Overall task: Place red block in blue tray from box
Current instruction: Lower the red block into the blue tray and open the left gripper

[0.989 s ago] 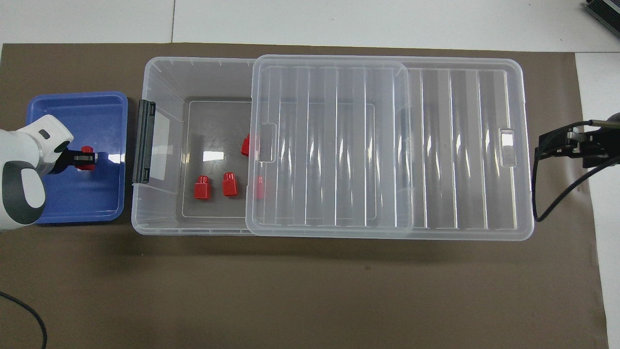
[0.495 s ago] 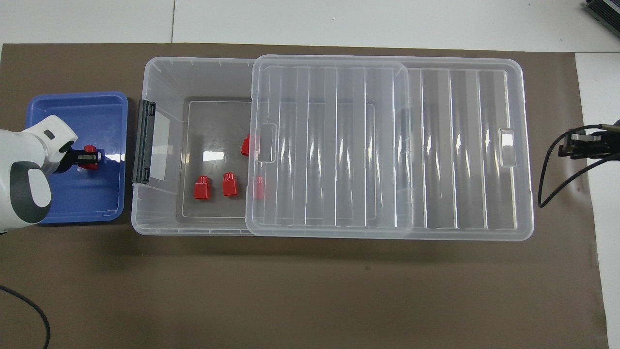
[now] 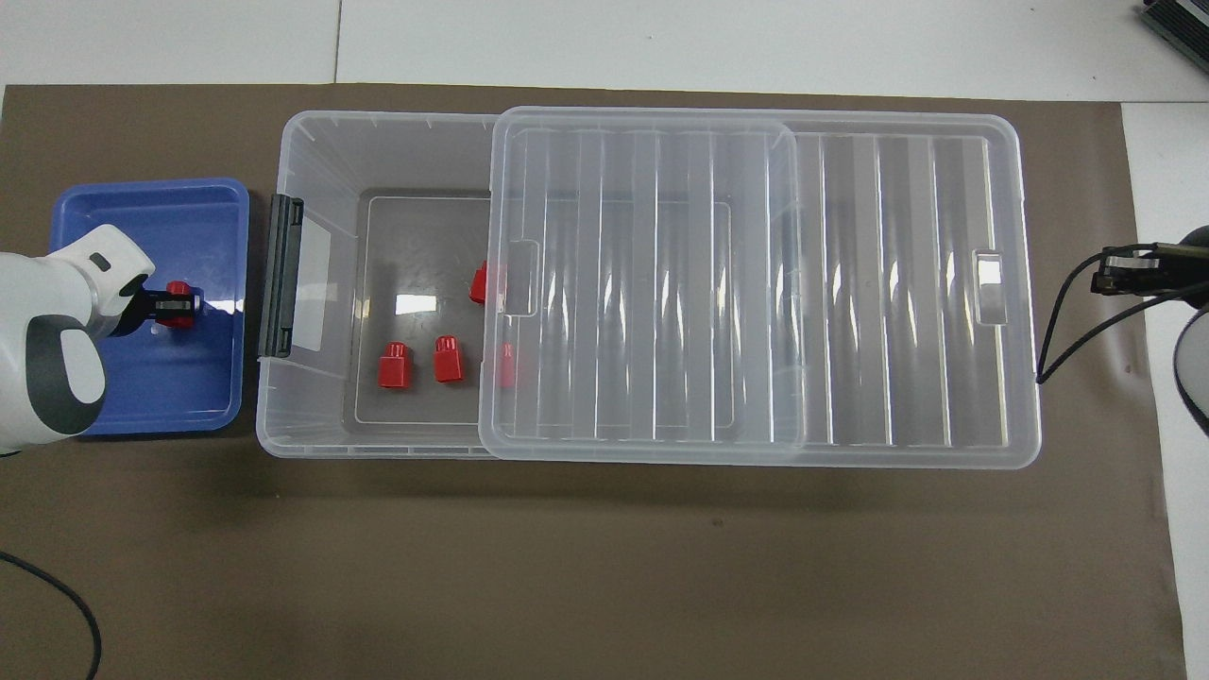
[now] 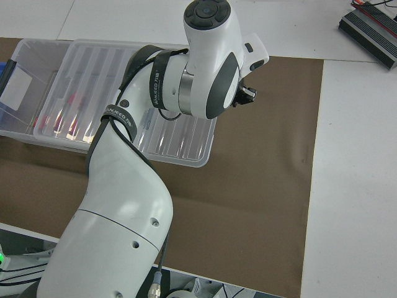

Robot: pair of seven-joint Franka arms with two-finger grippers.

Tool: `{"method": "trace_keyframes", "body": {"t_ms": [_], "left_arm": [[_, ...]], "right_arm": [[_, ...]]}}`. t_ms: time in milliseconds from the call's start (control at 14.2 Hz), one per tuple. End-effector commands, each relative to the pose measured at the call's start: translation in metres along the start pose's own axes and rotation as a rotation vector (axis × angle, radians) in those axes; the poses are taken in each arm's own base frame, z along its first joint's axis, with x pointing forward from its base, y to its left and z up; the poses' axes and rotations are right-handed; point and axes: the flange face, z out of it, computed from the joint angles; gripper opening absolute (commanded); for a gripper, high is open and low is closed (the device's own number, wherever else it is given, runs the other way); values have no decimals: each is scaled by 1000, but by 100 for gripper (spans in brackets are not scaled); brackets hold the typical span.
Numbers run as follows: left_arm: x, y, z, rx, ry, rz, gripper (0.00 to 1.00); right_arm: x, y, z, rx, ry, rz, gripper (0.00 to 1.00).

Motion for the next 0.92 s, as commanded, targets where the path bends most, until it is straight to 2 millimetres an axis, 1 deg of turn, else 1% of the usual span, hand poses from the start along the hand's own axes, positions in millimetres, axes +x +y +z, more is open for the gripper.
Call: {"method": "trace_keyframes", "body": {"t_ms": [0, 71, 212, 283, 424, 495, 565, 636, 707, 777, 848], "left_arm": [[0, 3, 3, -3, 16, -18, 59], [0, 3, 2, -3, 18, -18, 68], [2, 3, -1, -6, 8, -16, 70], [2, 2, -4, -8, -1, -11, 71], [10, 0, -15, -15, -23, -5, 71], [15, -2, -23, -22, -47, -4, 71], [21, -4, -39, -30, -70, -5, 71], [26, -7, -54, -39, -99, -8, 71], [32, -7, -72, -48, -124, -6, 71], [36, -4, -85, -58, -156, -1, 71], [40, -2, -107, -65, -178, 4, 71]], "right_arm": [[5, 0, 8, 14, 21, -24, 10], [5, -2, 10, 14, 20, -27, 10], [6, -3, 18, 13, 8, -29, 10], [6, -7, 18, 15, 9, -34, 10], [6, -13, 18, 20, 14, -41, 10], [6, -15, 19, 23, 11, -42, 6], [5, -24, 19, 29, 11, -56, 1], [5, -30, 20, 32, 7, -66, 0], [4, -32, 21, 32, 6, -69, 0], [4, -34, 21, 33, 3, -74, 0], [2, -43, 22, 37, 1, -88, 0]]}}
